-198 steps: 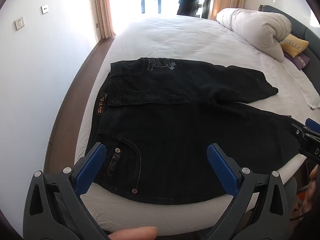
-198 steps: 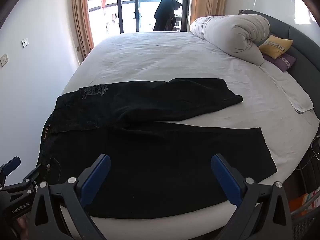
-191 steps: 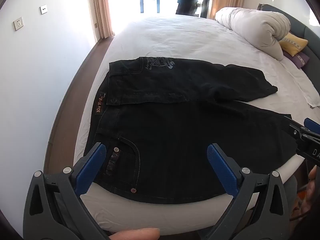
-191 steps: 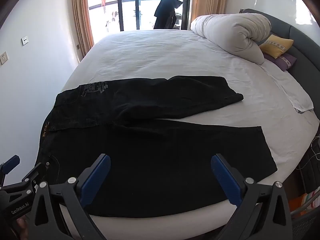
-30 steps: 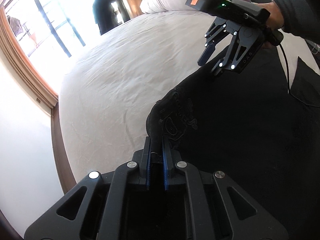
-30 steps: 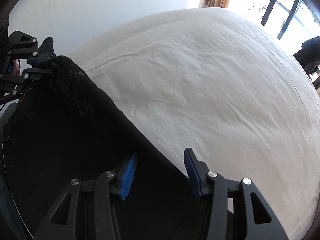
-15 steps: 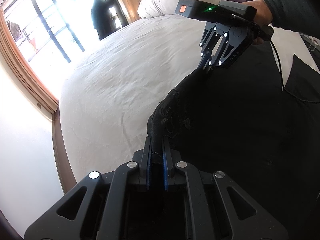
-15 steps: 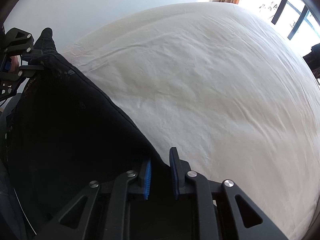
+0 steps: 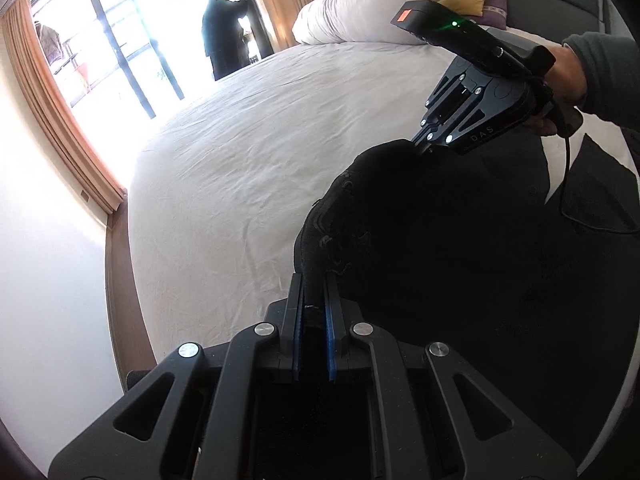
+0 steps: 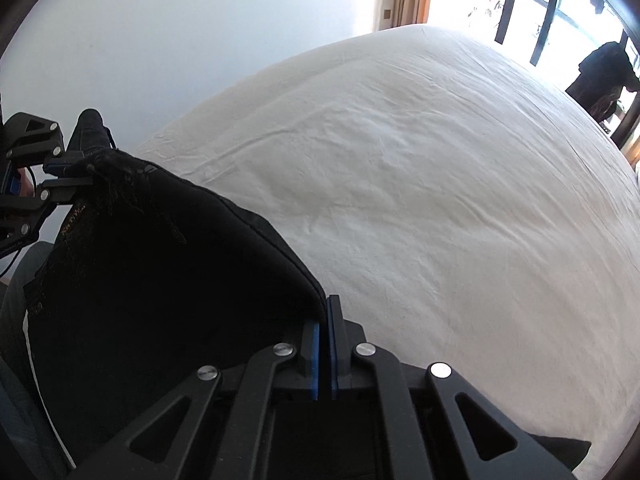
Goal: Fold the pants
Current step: 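Lift the held jeans with both grippers and fold them over onto the legs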
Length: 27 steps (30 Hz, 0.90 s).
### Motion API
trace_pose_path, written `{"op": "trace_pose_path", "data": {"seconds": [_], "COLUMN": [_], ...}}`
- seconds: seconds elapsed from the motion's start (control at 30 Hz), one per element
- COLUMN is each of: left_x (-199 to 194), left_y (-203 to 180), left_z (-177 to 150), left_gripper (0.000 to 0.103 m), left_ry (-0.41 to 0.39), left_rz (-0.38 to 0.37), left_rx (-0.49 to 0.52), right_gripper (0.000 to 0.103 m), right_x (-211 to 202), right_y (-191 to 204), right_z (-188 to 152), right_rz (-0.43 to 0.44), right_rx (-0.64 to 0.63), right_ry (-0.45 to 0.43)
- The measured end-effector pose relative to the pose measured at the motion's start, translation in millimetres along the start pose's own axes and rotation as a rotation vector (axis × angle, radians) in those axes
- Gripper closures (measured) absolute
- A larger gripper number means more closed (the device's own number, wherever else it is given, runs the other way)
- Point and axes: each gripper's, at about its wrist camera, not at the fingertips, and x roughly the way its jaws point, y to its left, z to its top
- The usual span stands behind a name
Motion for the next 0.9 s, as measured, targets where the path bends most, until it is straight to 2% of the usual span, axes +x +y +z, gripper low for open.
{"op": "trace_pose_path", "data": {"seconds": [0.27, 0.4, 0.6, 0.73, 0.9], "left_x": [-28.7, -40.3, -64.2, -74.2, -77.4], "left_y": [-19.3, -40.1, -71.0, -92.9, -102.8], "left_z": [-15.8, -34.9, -65.1, -84.7, -107.0], "left_gripper": [0.096, 0.096, 0.096, 0.096, 0.096], "left_ry": [-0.021, -0.014, -0.015, 0.002, 0.031], "left_rz": [-0.017, -0.013, -0.060, -0.076, -0.079], "left_rx": [-0.020, 0.028, 0.079, 0.135, 0.170], "right_gripper": [0.099, 0.099, 0.099, 0.099, 0.099], "right_x": [-30.4, -56.8, -93.8, -103.7, -101.4], "right_y": [38.6, 67.2, 104.6, 123.4, 151.5], "right_z": [-20.9, -52.7, -115.4, -141.2, -174.2], "right_rz": [0.013, 0.020, 0.021, 0.013, -0.031], "right_rx": [0.050, 0.056, 0.111, 0.131, 0.132], "right_ry": [-0.076, -0.096, -0.125, -0.137, -0.143]}}
